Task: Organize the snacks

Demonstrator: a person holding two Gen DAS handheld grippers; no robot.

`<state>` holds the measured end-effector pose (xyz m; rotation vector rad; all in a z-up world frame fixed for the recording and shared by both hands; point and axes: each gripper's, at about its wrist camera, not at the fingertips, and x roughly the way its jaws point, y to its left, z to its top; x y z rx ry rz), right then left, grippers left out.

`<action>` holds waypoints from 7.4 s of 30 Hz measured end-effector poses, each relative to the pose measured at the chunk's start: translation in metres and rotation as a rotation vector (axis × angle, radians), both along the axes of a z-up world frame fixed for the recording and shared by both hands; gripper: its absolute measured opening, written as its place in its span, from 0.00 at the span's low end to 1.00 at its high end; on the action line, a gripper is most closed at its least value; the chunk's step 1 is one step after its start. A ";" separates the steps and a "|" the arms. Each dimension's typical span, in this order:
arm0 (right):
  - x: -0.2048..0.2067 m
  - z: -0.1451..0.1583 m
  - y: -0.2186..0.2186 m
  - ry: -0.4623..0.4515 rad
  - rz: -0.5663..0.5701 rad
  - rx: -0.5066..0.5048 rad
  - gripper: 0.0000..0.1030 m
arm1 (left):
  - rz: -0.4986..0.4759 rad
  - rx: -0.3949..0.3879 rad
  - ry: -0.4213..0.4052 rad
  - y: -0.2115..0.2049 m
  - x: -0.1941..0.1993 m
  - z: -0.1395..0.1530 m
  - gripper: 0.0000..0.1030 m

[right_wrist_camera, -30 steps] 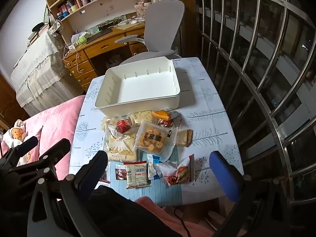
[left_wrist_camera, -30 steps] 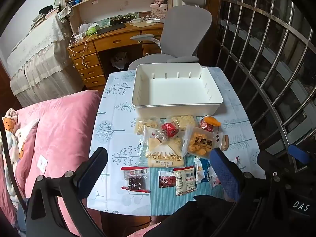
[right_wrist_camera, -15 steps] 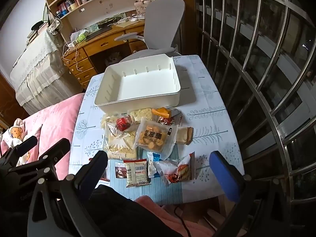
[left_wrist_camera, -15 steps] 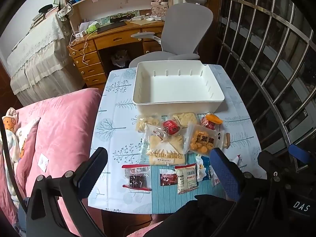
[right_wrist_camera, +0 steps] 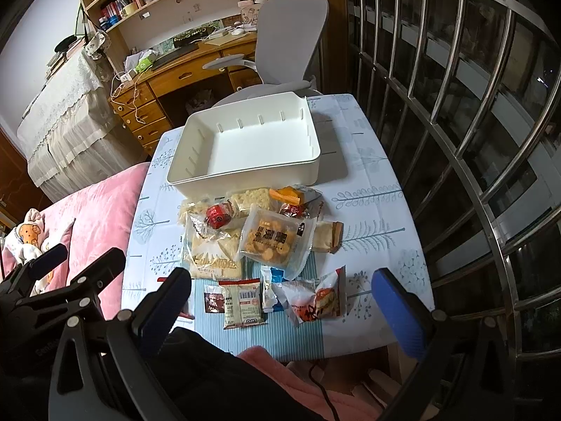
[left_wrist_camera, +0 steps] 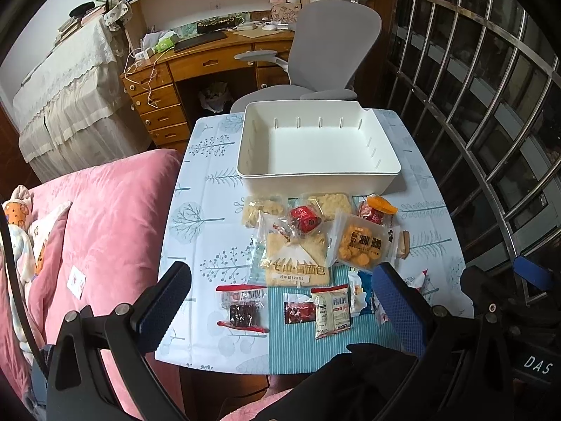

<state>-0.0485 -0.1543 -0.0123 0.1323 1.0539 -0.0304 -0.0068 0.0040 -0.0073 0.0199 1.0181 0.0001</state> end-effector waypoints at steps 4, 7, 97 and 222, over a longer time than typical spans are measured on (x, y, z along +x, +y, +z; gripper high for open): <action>0.000 0.000 0.000 0.003 0.000 0.001 1.00 | 0.005 -0.005 0.010 0.001 -0.001 0.000 0.99; -0.003 -0.003 0.001 0.013 0.004 0.003 1.00 | 0.010 -0.009 0.018 0.001 -0.002 0.000 1.00; -0.045 -0.214 -0.077 0.250 -0.972 0.809 0.90 | -1.302 0.282 0.213 -0.127 0.100 -0.154 0.98; 0.298 -0.126 -0.045 0.136 -0.109 0.449 0.70 | -0.154 -0.155 0.267 0.013 0.322 -0.148 0.93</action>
